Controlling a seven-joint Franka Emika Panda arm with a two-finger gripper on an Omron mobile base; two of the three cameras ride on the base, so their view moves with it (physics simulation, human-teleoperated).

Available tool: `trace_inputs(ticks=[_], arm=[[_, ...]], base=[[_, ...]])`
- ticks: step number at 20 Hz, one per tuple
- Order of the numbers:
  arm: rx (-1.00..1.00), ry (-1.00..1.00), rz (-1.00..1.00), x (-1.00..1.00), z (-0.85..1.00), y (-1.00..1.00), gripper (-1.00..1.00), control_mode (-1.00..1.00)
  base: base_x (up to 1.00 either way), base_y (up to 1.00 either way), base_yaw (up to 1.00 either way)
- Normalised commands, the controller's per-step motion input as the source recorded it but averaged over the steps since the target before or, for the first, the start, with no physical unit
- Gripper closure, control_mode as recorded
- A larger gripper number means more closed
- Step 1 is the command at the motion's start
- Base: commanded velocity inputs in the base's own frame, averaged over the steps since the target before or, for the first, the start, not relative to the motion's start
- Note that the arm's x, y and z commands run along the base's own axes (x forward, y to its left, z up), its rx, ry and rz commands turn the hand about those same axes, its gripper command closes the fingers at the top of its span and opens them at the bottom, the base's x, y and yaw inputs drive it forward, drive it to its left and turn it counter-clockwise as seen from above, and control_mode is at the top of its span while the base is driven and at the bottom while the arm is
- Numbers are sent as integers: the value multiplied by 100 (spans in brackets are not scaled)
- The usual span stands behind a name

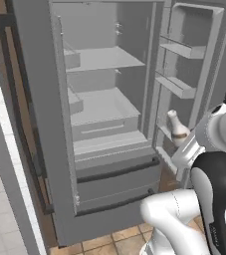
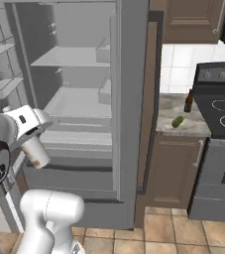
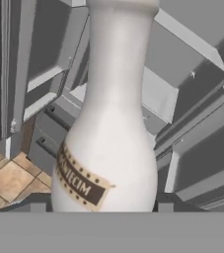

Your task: Place the liquor and beer on the top shelf of the fridge to keep them out of children's reach, and place the cucumber on lower shelves for easy access.

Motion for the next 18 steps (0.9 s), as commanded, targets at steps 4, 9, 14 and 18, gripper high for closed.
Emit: trace_inputs(ticks=[4, 9, 14, 18], arm=[[0, 0, 0, 0, 0, 0, 100, 100], [0, 0, 0, 0, 0, 0, 100, 100], [0, 0, 0, 0, 0, 0, 100, 100], [0, 0, 0, 0, 0, 0, 100, 100]], base=[[49, 21, -24], [62, 30, -20], [65, 49, -12], [66, 64, -1]])
